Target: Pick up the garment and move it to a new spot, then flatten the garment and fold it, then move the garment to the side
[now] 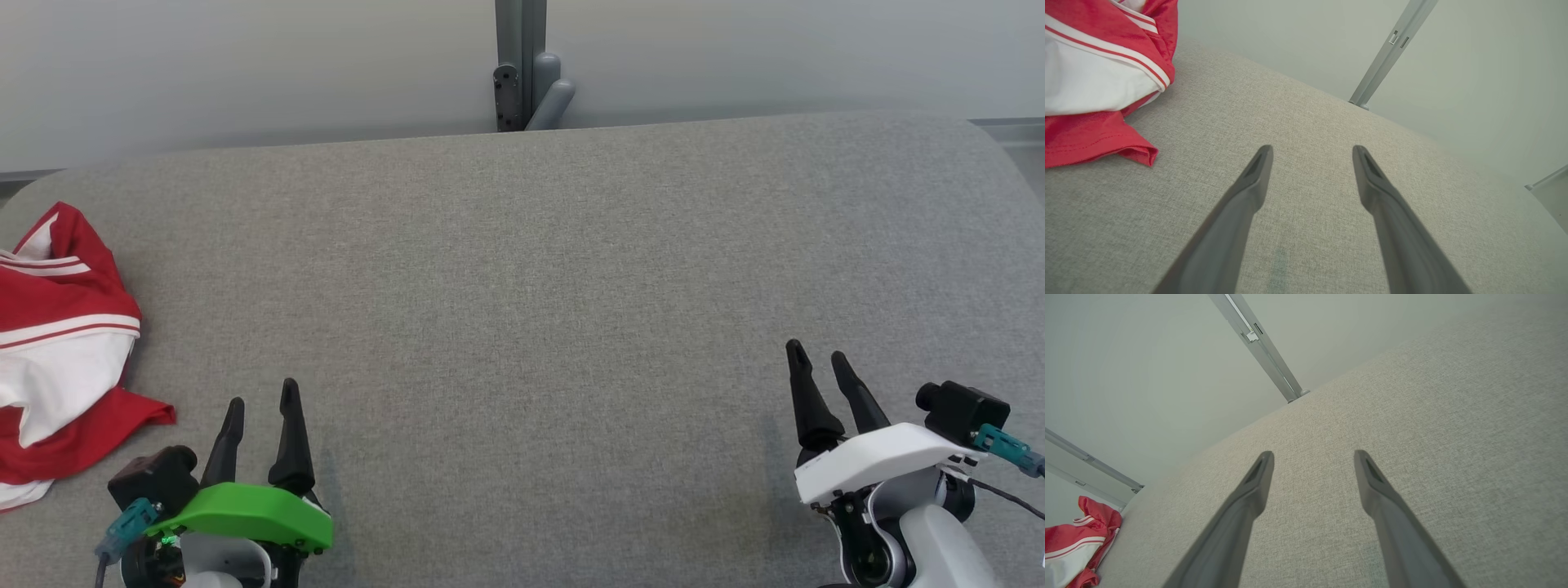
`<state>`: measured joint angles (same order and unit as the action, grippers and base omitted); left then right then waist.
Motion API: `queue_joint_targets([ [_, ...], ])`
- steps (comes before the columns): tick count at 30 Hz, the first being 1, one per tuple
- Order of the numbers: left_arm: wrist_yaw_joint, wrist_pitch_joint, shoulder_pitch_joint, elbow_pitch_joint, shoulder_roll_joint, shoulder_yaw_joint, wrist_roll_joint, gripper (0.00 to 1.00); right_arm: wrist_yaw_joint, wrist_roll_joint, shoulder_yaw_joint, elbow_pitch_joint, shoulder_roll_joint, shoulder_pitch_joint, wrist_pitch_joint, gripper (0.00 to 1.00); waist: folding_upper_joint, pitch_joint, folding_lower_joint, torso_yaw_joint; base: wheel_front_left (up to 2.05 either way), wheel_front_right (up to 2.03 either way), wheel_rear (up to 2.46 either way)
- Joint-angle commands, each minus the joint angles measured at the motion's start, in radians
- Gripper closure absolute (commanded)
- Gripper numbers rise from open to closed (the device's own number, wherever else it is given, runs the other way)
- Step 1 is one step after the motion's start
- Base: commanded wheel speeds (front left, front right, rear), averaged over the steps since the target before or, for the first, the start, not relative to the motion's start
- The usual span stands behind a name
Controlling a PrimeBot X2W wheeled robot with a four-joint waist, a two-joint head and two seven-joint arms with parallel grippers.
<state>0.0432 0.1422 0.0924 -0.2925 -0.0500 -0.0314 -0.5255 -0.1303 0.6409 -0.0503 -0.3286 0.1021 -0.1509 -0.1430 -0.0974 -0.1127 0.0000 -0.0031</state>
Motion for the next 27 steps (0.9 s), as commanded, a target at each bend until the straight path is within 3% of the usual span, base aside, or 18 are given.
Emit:
queue_joint_targets([
  [1, -0.006, 0.009, -0.002, 0.005, -0.012, -0.004, 0.036, 0.00, 0.000, -0.034, -0.006, 0.003, 0.005, -0.007, -0.011, 0.00, 0.0000, -0.001, 0.0000, -0.001, 0.00, 0.00, 0.00],
  [27, -0.060, 0.066, -0.016, 0.013, -0.032, -0.060, 0.282, 0.00, 0.000, -0.314, 0.008, 0.039, -0.002, 0.007, -0.068, 0.00, 0.0000, -0.003, 0.0000, 0.000, 0.00, 0.00, 0.00],
])
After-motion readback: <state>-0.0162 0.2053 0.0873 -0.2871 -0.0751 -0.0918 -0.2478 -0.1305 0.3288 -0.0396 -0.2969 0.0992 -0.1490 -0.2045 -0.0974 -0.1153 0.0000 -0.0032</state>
